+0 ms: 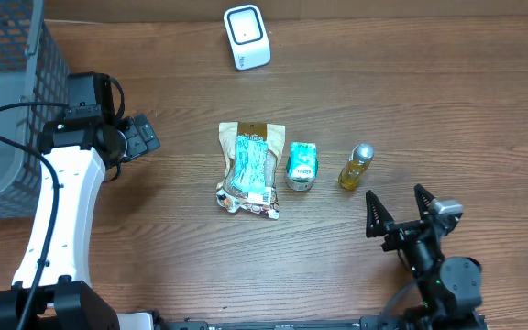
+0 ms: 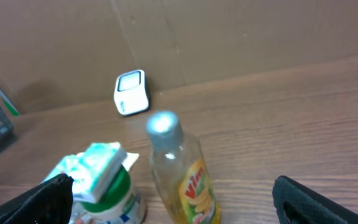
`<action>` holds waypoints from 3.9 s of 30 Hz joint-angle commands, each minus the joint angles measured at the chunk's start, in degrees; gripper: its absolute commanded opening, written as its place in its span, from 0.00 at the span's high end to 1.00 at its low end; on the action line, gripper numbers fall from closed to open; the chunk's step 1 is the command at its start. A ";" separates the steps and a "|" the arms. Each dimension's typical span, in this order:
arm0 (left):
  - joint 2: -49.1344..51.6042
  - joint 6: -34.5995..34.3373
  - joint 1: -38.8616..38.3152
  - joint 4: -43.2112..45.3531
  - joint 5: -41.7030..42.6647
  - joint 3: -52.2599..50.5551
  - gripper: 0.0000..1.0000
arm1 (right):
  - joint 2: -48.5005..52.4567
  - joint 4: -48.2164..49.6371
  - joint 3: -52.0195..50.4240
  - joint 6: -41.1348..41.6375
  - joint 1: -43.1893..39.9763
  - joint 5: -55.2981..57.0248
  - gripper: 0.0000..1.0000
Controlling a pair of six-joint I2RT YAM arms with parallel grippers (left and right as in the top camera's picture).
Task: Scan the item barcode
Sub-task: 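Move the right gripper over the juice bottle, then lower the right gripper around the juice bottle and close on it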
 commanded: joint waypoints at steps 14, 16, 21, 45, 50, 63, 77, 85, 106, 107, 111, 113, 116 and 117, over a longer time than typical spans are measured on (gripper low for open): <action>-0.63 0.72 0.09 0.09 -0.92 0.52 0.00 | 36.09 -35.60 59.45 -5.99 -0.07 -0.44 0.00; -0.63 0.72 0.09 0.09 -0.92 0.52 0.00 | 43.39 -44.13 69.05 -5.99 -0.07 -0.44 0.00; -0.63 0.70 0.09 0.09 -0.92 0.52 0.00 | 59.87 -63.12 88.06 -5.92 -0.07 -0.48 0.00; -0.63 0.72 0.09 0.07 -0.92 0.52 0.01 | 88.30 -73.44 89.59 7.80 -0.07 -3.34 0.00; -0.66 0.70 0.09 0.09 -0.92 0.52 0.00 | 88.37 -70.62 87.52 7.89 -0.07 -3.15 0.00; -0.66 0.70 -0.09 0.09 -0.92 0.52 0.00 | 88.37 -67.69 87.52 8.11 -0.07 -2.99 0.00; -0.66 0.72 -0.17 0.09 -0.92 0.52 0.00 | 88.37 -67.43 85.90 10.27 -0.07 -2.99 0.00; -0.63 0.70 -0.17 0.07 -0.94 0.52 0.00 | 88.37 -60.06 77.35 11.28 -0.07 -2.97 0.00; -0.66 0.70 -0.17 0.09 -0.92 0.52 0.00 | 88.46 -42.77 63.80 11.21 -0.04 -1.88 0.11; -0.66 0.72 -0.17 0.07 -0.92 0.52 0.00 | 88.52 -42.80 63.78 11.19 -0.04 -1.90 0.15; -0.66 0.72 -0.17 0.07 -0.92 0.52 0.00 | 88.54 -43.08 63.78 11.19 -0.04 -1.92 0.27; -0.66 0.70 -0.17 0.07 -0.92 0.52 0.00 | 88.54 -43.41 63.78 11.06 -0.04 -1.92 0.30; -0.63 0.72 -0.17 0.07 -0.92 0.52 0.00 | 88.54 -44.13 63.78 11.04 -0.04 -1.92 0.31; -0.63 0.72 -0.17 0.07 -0.92 0.52 0.00 | 88.54 -44.44 63.78 11.02 -0.04 -1.92 0.30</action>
